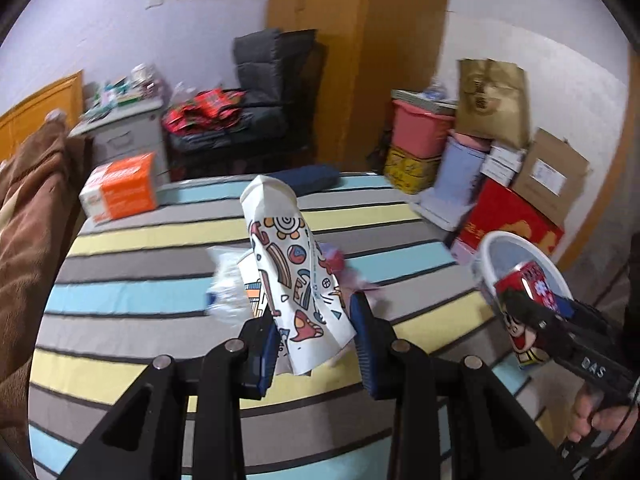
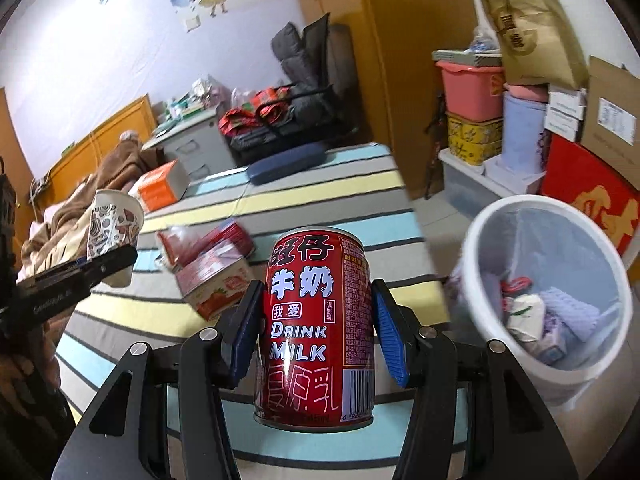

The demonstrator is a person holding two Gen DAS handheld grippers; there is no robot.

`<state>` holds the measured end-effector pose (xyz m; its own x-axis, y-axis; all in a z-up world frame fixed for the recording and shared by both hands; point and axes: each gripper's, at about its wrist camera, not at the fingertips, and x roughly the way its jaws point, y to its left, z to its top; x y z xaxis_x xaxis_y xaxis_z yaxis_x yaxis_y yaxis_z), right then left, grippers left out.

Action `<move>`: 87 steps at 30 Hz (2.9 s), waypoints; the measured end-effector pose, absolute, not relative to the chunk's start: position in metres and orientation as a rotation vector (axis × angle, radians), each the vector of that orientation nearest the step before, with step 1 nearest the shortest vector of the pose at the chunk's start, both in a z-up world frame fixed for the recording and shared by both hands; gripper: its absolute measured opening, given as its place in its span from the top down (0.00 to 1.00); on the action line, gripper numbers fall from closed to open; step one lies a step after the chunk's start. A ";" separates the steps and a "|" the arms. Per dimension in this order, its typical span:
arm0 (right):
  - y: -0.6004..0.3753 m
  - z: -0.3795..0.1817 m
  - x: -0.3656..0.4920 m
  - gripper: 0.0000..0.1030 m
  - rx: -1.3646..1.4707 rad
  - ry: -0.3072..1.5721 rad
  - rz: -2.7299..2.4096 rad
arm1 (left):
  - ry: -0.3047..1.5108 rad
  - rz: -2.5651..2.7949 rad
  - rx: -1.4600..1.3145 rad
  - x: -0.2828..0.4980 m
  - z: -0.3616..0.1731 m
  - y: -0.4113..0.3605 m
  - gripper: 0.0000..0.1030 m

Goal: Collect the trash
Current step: 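Carry paper cup and milk can to the bin with both tools, then open both tools over the bin to drop cup and can, then move both tools back over the table toward the remaining trash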

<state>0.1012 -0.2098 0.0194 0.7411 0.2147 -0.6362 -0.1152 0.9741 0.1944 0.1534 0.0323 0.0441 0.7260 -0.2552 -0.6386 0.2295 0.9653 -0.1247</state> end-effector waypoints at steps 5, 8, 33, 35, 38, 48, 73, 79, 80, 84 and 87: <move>-0.234 0.024 0.095 0.47 0.159 0.697 0.134 | 0.689 -0.351 -0.006 0.151 0.053 -0.007 0.66; -0.251 0.027 0.092 0.47 0.174 0.689 0.104 | 0.678 -0.400 0.015 0.150 0.057 -0.031 0.66; -0.374 0.013 0.087 0.47 0.239 0.748 -0.131 | 0.756 -0.751 0.132 0.155 0.040 -0.217 0.66; -0.381 0.006 0.092 0.47 0.243 0.773 -0.145 | 0.768 -0.760 0.142 0.157 0.035 -0.227 0.66; -0.389 0.002 0.096 0.47 0.257 0.786 -0.138 | 0.787 -0.770 0.150 0.161 0.027 -0.238 0.66; -0.396 -0.005 0.109 0.47 0.247 0.800 -0.075 | 0.814 -0.785 0.147 0.172 0.014 -0.252 0.65; -0.368 0.021 0.092 0.44 0.216 0.715 -0.096 | 0.743 -0.710 0.107 0.153 0.037 -0.203 0.44; -0.345 0.026 0.087 0.44 0.197 0.697 -0.077 | 0.721 -0.667 0.083 0.146 0.043 -0.172 0.44; -0.342 0.026 0.086 0.44 0.194 0.693 -0.073 | 0.709 -0.658 0.086 0.143 0.044 -0.167 0.44; -0.330 0.028 0.085 0.43 0.198 0.680 -0.050 | 0.697 -0.618 0.069 0.139 0.048 -0.144 0.44; -0.320 0.028 0.085 0.43 0.191 0.681 -0.030 | 0.688 -0.596 0.056 0.137 0.051 -0.128 0.44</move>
